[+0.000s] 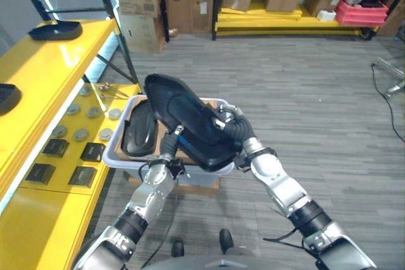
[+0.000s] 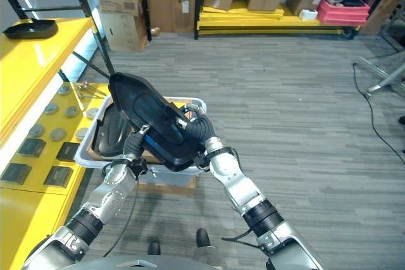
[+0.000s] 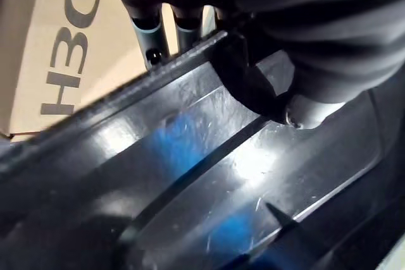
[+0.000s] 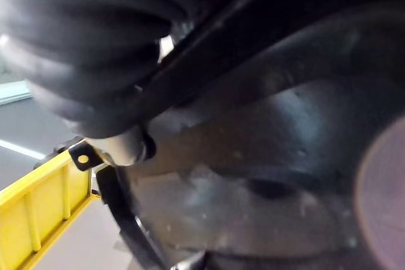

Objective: Move parts from the plastic box to the shelf.

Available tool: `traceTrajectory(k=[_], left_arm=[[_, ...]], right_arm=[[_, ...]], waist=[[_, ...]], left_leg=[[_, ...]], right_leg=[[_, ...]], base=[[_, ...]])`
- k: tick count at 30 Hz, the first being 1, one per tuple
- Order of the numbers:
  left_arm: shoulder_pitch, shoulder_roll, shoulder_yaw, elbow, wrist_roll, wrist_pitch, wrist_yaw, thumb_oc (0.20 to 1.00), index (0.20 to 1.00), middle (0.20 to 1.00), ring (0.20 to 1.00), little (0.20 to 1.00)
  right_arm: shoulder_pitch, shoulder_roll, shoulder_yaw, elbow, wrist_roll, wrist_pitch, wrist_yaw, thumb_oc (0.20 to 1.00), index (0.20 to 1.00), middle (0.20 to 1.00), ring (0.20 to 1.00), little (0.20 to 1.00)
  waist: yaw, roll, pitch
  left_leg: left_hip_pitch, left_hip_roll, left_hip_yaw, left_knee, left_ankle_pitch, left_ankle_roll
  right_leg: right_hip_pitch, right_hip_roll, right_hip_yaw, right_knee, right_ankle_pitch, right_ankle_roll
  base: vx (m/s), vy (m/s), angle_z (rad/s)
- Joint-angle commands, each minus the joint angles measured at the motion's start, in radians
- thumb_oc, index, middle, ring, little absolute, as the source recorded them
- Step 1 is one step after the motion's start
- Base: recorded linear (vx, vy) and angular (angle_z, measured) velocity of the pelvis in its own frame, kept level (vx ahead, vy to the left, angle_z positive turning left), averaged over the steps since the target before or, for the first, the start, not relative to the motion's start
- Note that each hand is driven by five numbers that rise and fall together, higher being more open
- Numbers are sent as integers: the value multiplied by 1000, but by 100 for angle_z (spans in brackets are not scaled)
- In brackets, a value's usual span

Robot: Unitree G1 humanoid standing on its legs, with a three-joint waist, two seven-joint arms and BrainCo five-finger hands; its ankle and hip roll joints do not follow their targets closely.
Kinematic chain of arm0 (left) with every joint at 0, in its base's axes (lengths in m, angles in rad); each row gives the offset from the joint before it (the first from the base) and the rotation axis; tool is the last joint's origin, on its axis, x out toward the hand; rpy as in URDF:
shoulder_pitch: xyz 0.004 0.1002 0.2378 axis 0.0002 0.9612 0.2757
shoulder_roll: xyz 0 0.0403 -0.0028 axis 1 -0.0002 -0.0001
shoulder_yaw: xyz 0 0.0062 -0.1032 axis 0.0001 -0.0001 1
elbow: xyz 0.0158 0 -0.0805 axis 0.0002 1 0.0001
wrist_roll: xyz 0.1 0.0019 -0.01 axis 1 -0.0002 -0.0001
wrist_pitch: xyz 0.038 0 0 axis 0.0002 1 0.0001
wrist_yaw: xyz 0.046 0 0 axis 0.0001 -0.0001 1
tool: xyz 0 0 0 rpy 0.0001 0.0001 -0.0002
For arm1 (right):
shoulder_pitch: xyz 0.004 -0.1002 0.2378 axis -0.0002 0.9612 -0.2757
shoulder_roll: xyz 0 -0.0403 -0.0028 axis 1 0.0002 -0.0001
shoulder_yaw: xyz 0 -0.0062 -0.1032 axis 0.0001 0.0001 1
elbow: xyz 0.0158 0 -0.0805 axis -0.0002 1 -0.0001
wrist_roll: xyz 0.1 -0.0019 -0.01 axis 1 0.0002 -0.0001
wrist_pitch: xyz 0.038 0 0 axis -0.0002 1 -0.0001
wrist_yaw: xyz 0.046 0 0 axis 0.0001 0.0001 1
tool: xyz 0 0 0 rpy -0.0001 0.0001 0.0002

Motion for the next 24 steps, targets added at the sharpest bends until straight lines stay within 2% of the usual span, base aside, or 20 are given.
traceTrajectory(k=[1, 2, 4, 7, 8, 10, 12, 13, 14, 16, 19, 21, 22, 24], left_arm=[[-128, 0, 89, -56, 38, -155, -29, 200, 200, 200, 200, 200], [-127, 0, 89, -57, 38, -155, -28, 200, 200, 200, 200, 200], [-105, 52, 138, -82, 142, -161, -6, 200, 200, 200, 200, 200], [-67, 111, 190, -125, 263, -153, 12, 200, 200, 200, 200, 200], [-54, 126, 200, -133, 296, -150, 12, 200, 200, 200, 200, 200], [-29, 159, 211, -145, 368, -143, -1, 200, 200, 200, 200, 200], [-22, 150, 217, -145, 344, -144, -17, 200, 200, 200, 200, 200], [-17, 148, 222, -152, 352, -145, -36, 200, 200, 200, 200, 200], [19, 146, 249, -191, 355, -153, -65, 200, 200, 200, 200, 200], [30, 139, 254, -187, 342, -156, -70, 200, 200, 200, 200, 200], [76, 137, 306, -244, 304, -182, -98, 200, 200, 200, 200, 200], [104, 132, 318, -275, 288, -193, -120, 200, 200, 200, 200, 200], [105, 133, 320, -276, 288, -192, -120, 200, 200, 200, 200, 200], [118, 164, 340, -316, 351, -201, -110, 200, 200, 200, 200, 200]], right_arm=[[31, 80, 26, -105, 149, -121, 100, 1000, 1000, 1000, 1000, 1000], [31, 80, 26, -105, 149, -121, 100, 1000, 1000, 1000, 1000, 1000], [76, 70, -51, -94, 135, -126, 86, 1000, 1000, 1000, 1000, 1000], [145, 66, -131, -69, 173, -141, 85, 1000, 1000, 1000, 1000, 1000], [170, 57, -162, -66, 168, -145, 84, 1000, 1000, 1000, 1000, 1000], [253, 36, -258, -49, 169, -159, 77, 1000, 1000, 1000, 1000, 1000], [315, 47, -321, 17, 252, -174, 70, 1000, 1000, 1000, 1000, 1000], [344, 46, -348, 45, 263, -177, 70, 1000, 1000, 1000, 1000, 1000], [401, 54, -400, 102, 300, -173, 85, 1000, 1000, 1000, 1000, 1000], [409, 55, -400, 172, 311, -169, 92, 1000, 1000, 1000, 1000, 1000], [400, 23, -387, 442, 172, -116, 77, 1000, 1000, 1000, 1000, 1000], [379, 20, -362, 570, 128, -86, 75, 1000, 1000, 1000, 1000, 1000], [375, 21, -360, 575, 128, -88, 75, 1000, 1000, 1000, 1000, 1000], [313, 40, -321, 863, 79, -48, 64, 1000, 1000, 1000, 1000, 1000]], waist=[[17, -38, -4], [18, -38, -4], [18, -45, 16], [20, -46, 28], [14, -45, 29], [-3, -42, 17], [-17, -38, 9], [-25, -36, 8], [-24, -32, 10], [-29, -27, 5], [-17, -15, -2], [-5, -9, -4], [-8, -9, -4], [11, 5, 8]], left_leg=[[-20, -14, 3, 2, -61, 12], [-20, -14, 4, 2, -61, 12], [-18, -16, 16, 2, -69, 17], [-20, -6, 25, 2, -71, 16], [-22, -5, 22, 2, -69, 15], [-28, -5, -12, 2, -65, 17], [-40, -11, -62, 2, -53, 13], [-44, -14, -81, 2, -49, 8], [-48, -19, -111, 2, -40, 2], [-49, -20, -122, 2, -37, 0], [-39, -20, -149, 2, -30, -7], [-48, -19, -166, 6, -20, -15], [-48, -19, -168, 6, -20, -15], [-61, -14, -201, 10, -4, -34]], right_leg=[[35, -87, 37, 49, -87, 87], [34, -86, 38, 51, -88, 87], [-2, -76, 49, 90, -70, 102], [-19, -54, 35, 121, -77, 95], [-19, -30, 53, 132, -85, 89], [-10, 50, 152, 145, -134, 52], [2, 119, 249, 154, -162, 10], [7, 132, 257, 149, -163, -1], [27, 132, 243, 131, -164, -13], [40, 137, 240, 122, -166, -17], [76, 142, 218, 84, -165, -28], [82, 143, 206, 73, -163, -40], [83, 143, 204, 72, -163, -40], [91, 145, 168, 62, -166, -57]], base=[[-7, 100, -25], [-3, 95, -16], [-19, 105, -14], [-13, 30, -20], [23, 19, -11], [72, 4, 13], [35, -43, 82], [8, -140, 135], [11, -117, 132], [12, -123, 54], [21, -163, 24], [-9, -124, 23], [-27, -178, 24], [-56, -238, 40]])
